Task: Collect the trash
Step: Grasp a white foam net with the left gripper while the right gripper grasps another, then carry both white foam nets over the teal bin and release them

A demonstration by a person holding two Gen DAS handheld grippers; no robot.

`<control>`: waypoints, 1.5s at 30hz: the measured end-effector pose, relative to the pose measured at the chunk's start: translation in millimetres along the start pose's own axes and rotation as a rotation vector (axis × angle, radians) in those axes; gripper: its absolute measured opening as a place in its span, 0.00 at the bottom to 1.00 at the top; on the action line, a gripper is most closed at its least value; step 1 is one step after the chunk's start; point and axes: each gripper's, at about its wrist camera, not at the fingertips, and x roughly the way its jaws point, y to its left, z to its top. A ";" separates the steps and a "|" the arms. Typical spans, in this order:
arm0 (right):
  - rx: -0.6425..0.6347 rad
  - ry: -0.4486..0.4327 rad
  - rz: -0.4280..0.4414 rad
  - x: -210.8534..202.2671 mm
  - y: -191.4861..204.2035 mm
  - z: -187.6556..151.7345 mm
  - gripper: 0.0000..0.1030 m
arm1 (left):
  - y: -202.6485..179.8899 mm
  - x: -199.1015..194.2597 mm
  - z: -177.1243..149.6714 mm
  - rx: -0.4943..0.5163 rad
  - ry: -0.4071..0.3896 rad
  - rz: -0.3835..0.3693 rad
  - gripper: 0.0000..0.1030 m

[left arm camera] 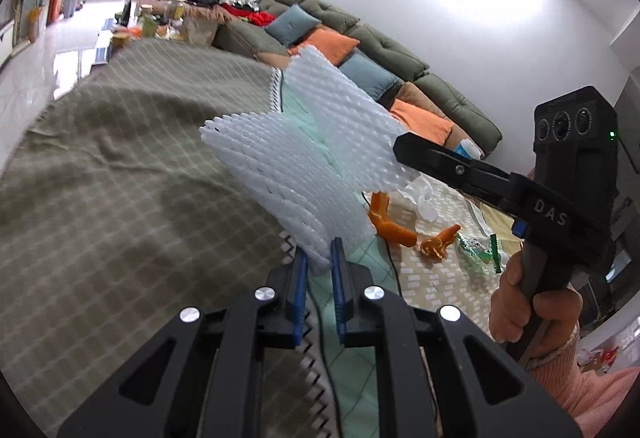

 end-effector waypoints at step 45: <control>-0.311 0.205 0.374 130.1 200.5 -5.0 0.10 | 145.0 -204.6 -52.0 -0.214 -0.238 0.486 0.13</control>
